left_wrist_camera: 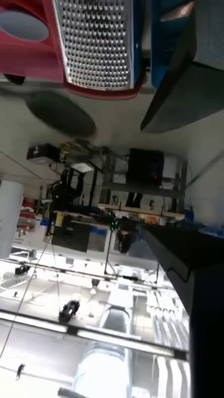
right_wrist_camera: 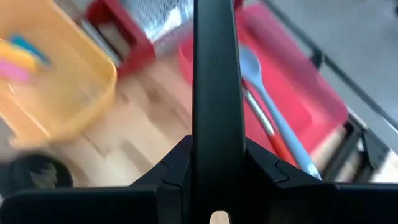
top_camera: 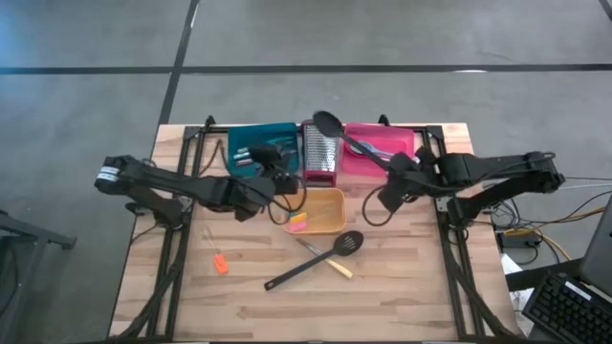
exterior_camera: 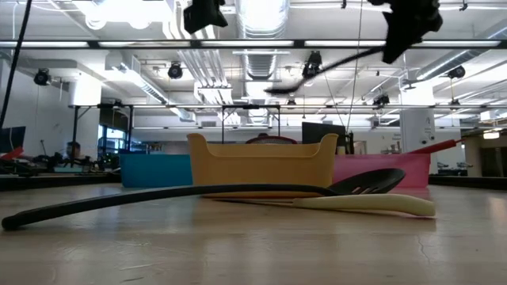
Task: Pick & Place Kitchen Items
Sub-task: Put the black serving spoon into the pink bin
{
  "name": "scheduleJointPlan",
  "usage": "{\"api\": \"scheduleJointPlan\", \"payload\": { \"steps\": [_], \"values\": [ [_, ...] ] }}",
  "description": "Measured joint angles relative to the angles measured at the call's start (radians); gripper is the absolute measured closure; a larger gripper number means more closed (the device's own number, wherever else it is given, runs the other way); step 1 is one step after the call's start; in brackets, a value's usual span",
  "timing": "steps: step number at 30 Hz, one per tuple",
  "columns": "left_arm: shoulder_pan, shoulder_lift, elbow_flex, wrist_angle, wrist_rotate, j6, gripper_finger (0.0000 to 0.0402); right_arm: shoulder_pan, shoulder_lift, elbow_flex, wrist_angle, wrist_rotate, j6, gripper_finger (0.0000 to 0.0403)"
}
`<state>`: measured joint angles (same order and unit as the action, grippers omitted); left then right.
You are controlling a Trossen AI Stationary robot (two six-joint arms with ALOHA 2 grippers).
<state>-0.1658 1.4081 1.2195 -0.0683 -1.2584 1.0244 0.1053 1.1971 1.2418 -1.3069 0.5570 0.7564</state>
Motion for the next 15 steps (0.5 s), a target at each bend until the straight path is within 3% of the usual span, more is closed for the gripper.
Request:
{"api": "scheduleJointPlan", "payload": {
  "steps": [8, 15],
  "values": [
    [0.000, -0.178, -0.080, -0.067, 0.126, -0.138, 0.0145, -0.076, -0.019, 0.008, -0.217, -0.128, -0.010, 0.0321],
    [0.000, -0.304, -0.159, -0.065, 0.148, -0.166, 0.0145, -0.121, -0.081, -0.005, -0.265, -0.138, -0.015, 0.0321]
  ]
}}
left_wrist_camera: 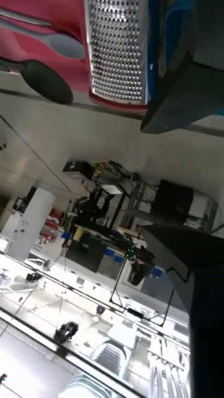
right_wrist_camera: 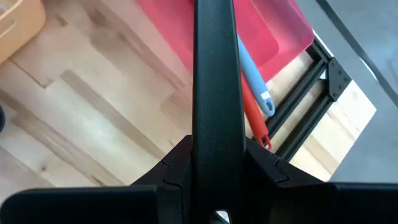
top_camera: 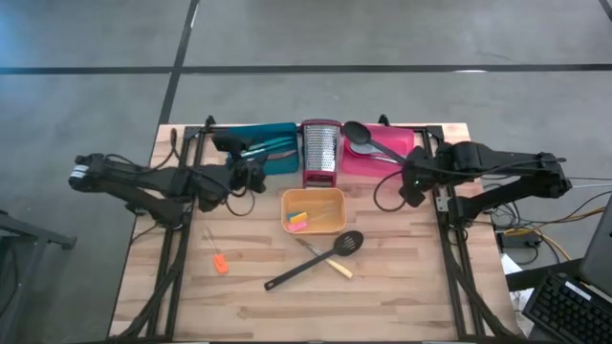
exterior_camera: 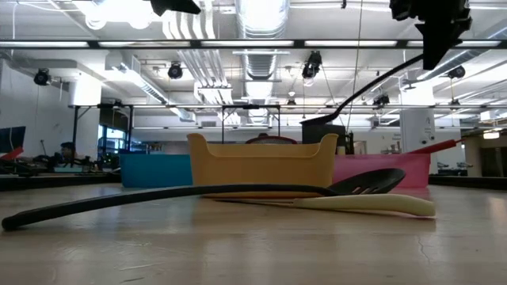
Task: Pick & Place Kitchen Items
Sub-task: Put the black serving spoon into the pink bin
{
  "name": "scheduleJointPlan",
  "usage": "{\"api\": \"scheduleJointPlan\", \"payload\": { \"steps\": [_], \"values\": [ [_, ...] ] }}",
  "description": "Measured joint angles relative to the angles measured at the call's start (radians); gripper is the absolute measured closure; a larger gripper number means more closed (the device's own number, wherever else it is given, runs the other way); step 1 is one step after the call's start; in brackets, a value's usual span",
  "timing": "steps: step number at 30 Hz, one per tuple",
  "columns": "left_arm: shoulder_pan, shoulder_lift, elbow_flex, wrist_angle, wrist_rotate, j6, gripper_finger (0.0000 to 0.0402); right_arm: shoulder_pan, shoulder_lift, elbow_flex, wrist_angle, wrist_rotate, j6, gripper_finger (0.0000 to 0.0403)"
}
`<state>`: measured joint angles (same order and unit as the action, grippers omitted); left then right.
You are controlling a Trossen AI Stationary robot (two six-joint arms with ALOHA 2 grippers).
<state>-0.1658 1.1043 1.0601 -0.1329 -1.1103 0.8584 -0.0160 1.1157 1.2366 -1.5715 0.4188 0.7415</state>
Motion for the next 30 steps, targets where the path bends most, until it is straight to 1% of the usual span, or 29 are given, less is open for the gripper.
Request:
{"api": "scheduleJointPlan", "payload": {
  "steps": [7, 11, 13, 20, 23, 30],
  "values": [
    [0.000, -0.058, -0.052, 0.000, 0.054, -0.026, 0.0145, -0.075, -0.028, -0.039, 0.000, -0.008, -0.074, 0.0321],
    [0.000, -0.059, -0.059, 0.000, 0.059, -0.030, 0.0145, -0.135, -0.037, -0.089, 0.009, -0.058, -0.122, 0.0321],
    [0.000, -0.059, -0.064, 0.001, 0.059, -0.030, 0.0145, -0.157, -0.041, -0.114, 0.022, -0.058, -0.146, 0.0321],
    [0.000, -0.058, -0.069, 0.002, 0.103, -0.049, 0.0145, -0.243, -0.045, -0.199, 0.152, -0.063, -0.289, 0.0321],
    [0.000, -0.058, -0.069, 0.001, 0.107, -0.050, 0.0145, -0.293, -0.045, -0.231, 0.220, -0.093, -0.355, 0.0321],
    [0.001, -0.058, -0.069, 0.002, 0.122, -0.072, 0.0145, -0.412, -0.045, -0.296, 0.288, -0.131, -0.435, 0.0321]
  ]
}}
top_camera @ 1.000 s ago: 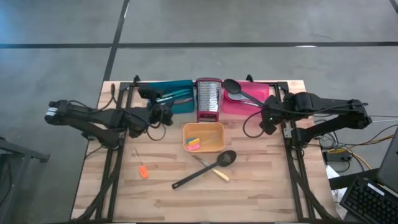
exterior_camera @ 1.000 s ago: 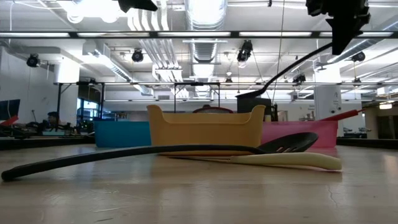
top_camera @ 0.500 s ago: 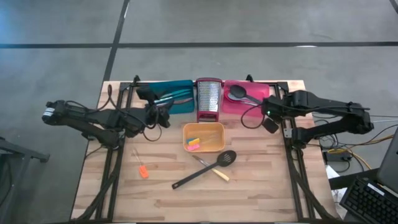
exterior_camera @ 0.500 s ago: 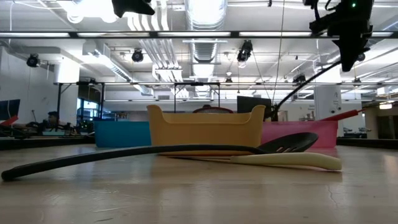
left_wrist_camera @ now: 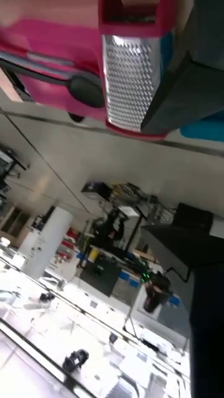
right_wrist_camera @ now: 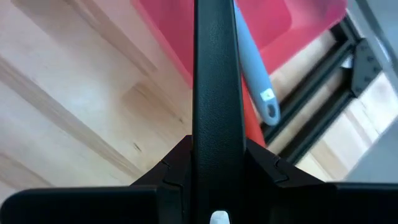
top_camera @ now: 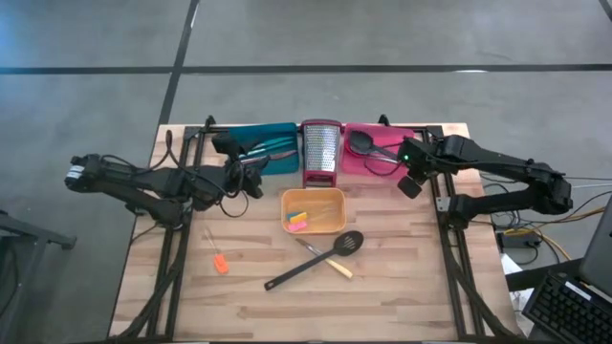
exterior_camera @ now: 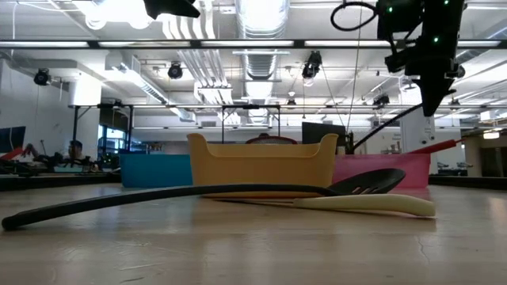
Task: Pick & Place Kitchen Items
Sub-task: Put the black serving spoon into the pink bin, then put the orange spatula into the yellow bin
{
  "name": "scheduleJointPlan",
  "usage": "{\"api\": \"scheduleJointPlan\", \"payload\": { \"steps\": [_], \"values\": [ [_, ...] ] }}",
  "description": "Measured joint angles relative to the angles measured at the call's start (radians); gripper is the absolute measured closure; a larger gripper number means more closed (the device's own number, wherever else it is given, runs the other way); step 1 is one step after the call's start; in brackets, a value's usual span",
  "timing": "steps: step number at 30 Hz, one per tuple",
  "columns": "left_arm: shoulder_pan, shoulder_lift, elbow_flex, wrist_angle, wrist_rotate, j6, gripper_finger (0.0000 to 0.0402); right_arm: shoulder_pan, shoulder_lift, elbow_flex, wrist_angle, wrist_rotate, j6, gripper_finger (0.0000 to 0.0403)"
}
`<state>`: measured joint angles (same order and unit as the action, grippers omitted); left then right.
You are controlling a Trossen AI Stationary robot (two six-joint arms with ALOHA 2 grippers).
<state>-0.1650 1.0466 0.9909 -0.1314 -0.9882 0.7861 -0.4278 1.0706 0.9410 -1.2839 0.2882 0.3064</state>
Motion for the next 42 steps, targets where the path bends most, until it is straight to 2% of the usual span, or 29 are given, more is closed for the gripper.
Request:
{"api": "scheduleJointPlan", "payload": {
  "steps": [6, 19, 21, 26, 30, 36, 42],
  "values": [
    [0.000, 0.000, 0.000, 0.000, 0.055, -0.005, 0.0145, -0.055, 0.001, -0.060, 0.082, -0.046, -0.063, 0.0321],
    [0.000, 0.000, -0.017, 0.001, 0.056, -0.005, 0.0145, -0.129, 0.001, -0.170, 0.135, -0.066, -0.108, 0.0320],
    [0.000, 0.000, -0.017, 0.006, 0.056, -0.005, 0.0145, -0.130, 0.002, -0.170, 0.140, -0.065, -0.096, 0.0299],
    [0.000, 0.000, -0.017, 0.005, 0.056, -0.005, 0.0145, -0.130, 0.002, -0.171, 0.147, -0.061, -0.078, 0.0213],
    [0.000, 0.000, -0.017, 0.004, 0.056, -0.005, 0.0145, -0.130, 0.002, -0.170, 0.147, -0.052, -0.073, 0.0174],
    [0.000, 0.000, -0.017, 0.004, 0.056, -0.003, 0.0145, -0.129, -0.002, -0.126, 0.147, -0.052, -0.035, 0.0158],
    [0.000, 0.000, -0.017, 0.003, 0.056, -0.004, 0.0145, -0.096, -0.002, -0.038, 0.147, -0.053, 0.008, 0.0183]
  ]
}}
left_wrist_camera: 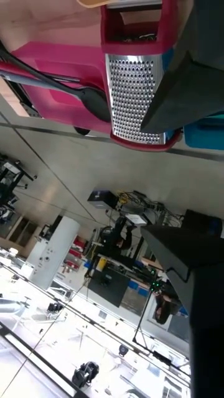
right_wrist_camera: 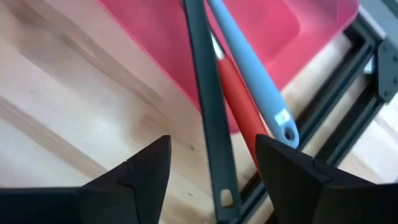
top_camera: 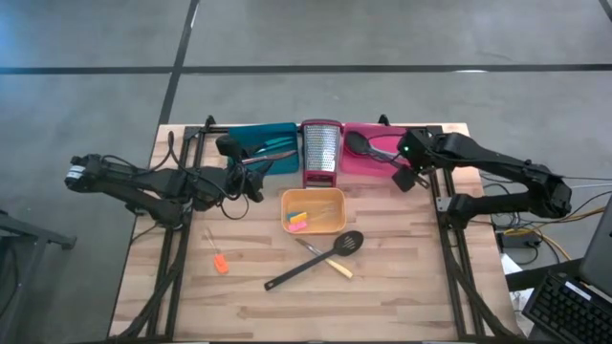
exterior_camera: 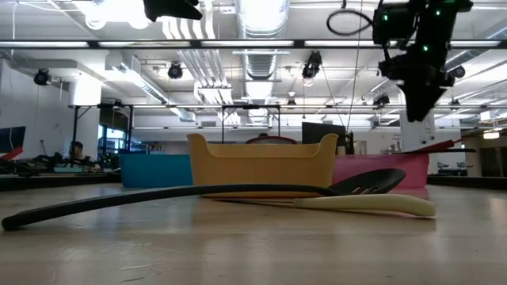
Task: Pick & Place Kitchen Items
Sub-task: Put the orange spatula into the yellow bin
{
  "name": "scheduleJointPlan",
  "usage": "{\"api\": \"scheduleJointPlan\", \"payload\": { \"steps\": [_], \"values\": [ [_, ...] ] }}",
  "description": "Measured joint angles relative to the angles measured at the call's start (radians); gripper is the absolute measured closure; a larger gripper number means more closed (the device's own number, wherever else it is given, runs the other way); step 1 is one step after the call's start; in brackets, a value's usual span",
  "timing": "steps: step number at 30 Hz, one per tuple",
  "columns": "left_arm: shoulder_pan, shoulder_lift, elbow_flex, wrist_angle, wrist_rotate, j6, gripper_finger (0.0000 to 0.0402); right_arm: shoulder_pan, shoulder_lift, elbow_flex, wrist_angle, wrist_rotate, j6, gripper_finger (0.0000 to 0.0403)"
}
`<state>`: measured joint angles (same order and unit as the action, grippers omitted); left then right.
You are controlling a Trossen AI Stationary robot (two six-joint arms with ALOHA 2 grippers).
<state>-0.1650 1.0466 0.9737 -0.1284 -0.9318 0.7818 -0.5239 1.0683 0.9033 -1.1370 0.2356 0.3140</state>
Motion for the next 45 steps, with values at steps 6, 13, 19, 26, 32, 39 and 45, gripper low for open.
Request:
{"api": "scheduleJointPlan", "payload": {
  "steps": [6, 13, 19, 26, 32, 39, 45],
  "values": [
    [0.000, 0.000, -0.003, 0.001, 0.000, -0.001, 0.0145, 0.100, 0.000, 0.121, 0.003, 0.000, 0.030, 0.0216],
    [0.000, 0.000, -0.029, -0.006, -0.001, 0.001, 0.0145, 0.258, 0.000, 0.284, 0.021, 0.000, 0.081, 0.0255],
    [-0.005, 0.000, -0.032, -0.117, -0.009, -0.080, 0.0145, 0.416, 0.000, 0.383, 0.054, 0.030, 0.106, 0.0291],
    [-0.010, 0.000, -0.032, -0.399, -0.006, -0.262, 0.0144, 0.601, 0.003, 0.401, 0.129, 0.134, 0.106, 0.0344],
    [-0.035, 0.000, -0.032, -0.767, 0.145, -0.624, 0.0144, 0.664, 0.025, 0.400, 0.137, 0.161, 0.115, 0.0383],
    [-0.145, 0.036, -0.035, -0.977, 0.368, -0.943, 0.0158, 0.664, 0.042, 0.400, 0.147, 0.160, 0.125, 0.0390],
    [-0.345, 0.163, -0.039, -1.090, 0.379, -1.212, 0.0175, 0.663, 0.048, 0.401, 0.147, 0.160, 0.126, 0.0393]
  ]
}}
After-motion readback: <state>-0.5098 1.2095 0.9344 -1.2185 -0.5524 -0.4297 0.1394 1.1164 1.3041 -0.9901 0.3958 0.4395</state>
